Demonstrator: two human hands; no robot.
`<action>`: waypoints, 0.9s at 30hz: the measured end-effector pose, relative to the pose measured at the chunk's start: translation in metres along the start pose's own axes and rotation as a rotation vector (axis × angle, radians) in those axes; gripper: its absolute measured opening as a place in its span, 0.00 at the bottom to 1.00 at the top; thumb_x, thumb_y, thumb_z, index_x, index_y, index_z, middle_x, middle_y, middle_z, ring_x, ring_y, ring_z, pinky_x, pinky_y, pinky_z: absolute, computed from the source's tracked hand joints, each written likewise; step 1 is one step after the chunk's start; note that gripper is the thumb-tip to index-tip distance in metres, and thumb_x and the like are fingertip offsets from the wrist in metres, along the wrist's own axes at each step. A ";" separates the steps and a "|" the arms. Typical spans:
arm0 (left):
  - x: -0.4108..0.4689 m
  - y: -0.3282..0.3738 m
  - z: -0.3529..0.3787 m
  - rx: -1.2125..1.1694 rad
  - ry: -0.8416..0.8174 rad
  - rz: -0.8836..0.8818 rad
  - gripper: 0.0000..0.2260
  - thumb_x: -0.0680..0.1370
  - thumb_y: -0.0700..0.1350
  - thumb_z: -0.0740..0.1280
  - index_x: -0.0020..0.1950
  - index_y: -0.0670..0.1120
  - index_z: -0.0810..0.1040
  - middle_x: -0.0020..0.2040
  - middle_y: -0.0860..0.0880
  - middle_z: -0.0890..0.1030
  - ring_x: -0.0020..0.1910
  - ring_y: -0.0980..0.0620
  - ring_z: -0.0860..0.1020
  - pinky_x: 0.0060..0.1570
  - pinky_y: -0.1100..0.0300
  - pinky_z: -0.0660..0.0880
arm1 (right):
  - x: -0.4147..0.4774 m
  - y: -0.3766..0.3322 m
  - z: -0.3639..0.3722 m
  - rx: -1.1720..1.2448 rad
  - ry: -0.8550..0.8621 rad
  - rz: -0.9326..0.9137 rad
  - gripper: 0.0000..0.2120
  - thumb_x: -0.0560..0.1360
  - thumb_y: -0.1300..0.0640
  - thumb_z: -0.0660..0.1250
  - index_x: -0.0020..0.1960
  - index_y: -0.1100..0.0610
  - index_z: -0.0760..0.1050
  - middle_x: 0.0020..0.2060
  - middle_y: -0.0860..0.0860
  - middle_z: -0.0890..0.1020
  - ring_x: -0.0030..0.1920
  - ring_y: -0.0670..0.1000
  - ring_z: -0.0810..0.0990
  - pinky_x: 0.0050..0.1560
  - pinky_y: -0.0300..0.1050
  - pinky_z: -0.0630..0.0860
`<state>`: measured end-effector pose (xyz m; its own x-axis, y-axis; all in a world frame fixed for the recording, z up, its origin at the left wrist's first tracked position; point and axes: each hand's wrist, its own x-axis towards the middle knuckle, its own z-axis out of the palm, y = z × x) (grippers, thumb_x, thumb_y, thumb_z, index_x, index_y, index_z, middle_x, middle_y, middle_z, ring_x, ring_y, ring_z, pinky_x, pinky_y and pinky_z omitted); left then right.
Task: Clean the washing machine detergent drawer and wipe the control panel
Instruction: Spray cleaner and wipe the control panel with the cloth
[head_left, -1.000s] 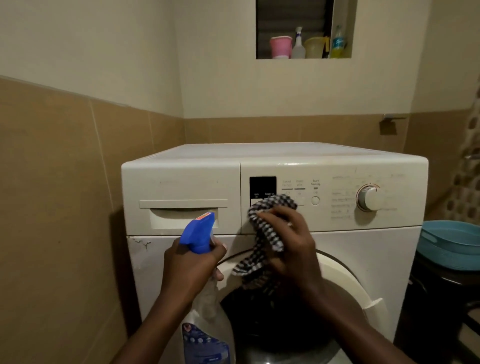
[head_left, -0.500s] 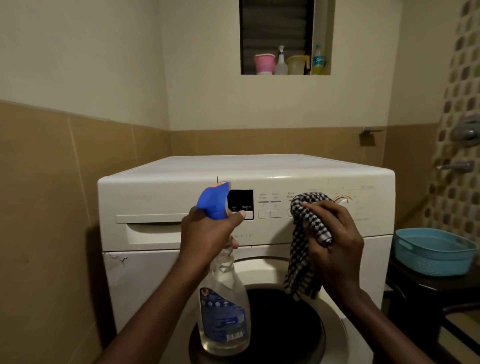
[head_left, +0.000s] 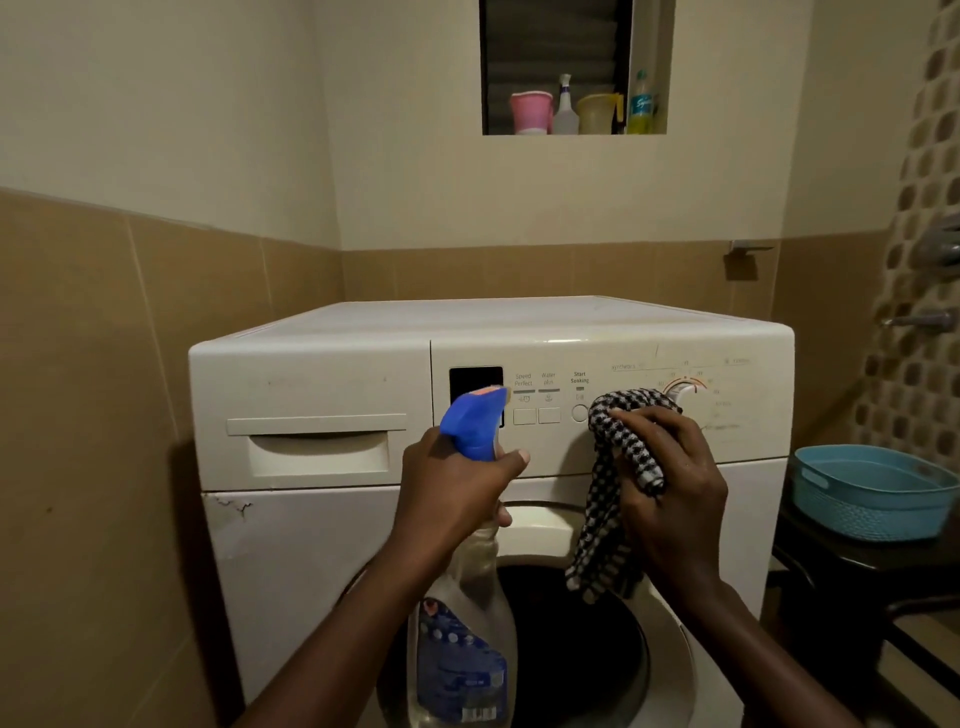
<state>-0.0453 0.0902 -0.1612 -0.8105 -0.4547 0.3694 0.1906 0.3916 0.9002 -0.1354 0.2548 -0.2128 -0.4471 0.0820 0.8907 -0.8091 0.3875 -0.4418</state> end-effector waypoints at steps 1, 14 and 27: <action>-0.004 -0.005 -0.001 -0.001 -0.003 -0.023 0.11 0.71 0.44 0.77 0.37 0.45 0.75 0.31 0.48 0.78 0.25 0.47 0.80 0.38 0.50 0.81 | 0.000 0.000 0.000 -0.001 0.005 0.004 0.23 0.68 0.64 0.65 0.62 0.57 0.78 0.57 0.49 0.75 0.59 0.41 0.70 0.61 0.32 0.67; -0.009 -0.024 -0.034 -0.033 0.084 -0.069 0.11 0.70 0.44 0.78 0.43 0.41 0.78 0.32 0.46 0.80 0.24 0.46 0.79 0.37 0.49 0.81 | -0.001 -0.014 0.006 0.046 0.001 0.015 0.23 0.68 0.65 0.65 0.62 0.57 0.78 0.57 0.48 0.75 0.58 0.41 0.70 0.62 0.23 0.64; -0.011 -0.030 -0.040 -0.077 0.076 -0.059 0.10 0.71 0.43 0.77 0.46 0.43 0.77 0.35 0.46 0.80 0.27 0.44 0.80 0.38 0.48 0.80 | 0.063 -0.059 0.044 0.003 -0.148 -0.216 0.30 0.66 0.71 0.69 0.67 0.58 0.73 0.66 0.56 0.73 0.67 0.54 0.69 0.67 0.44 0.68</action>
<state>-0.0202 0.0515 -0.1826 -0.7779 -0.5353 0.3292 0.1883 0.3012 0.9348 -0.1328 0.1971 -0.1351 -0.3144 -0.1377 0.9392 -0.8930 0.3787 -0.2434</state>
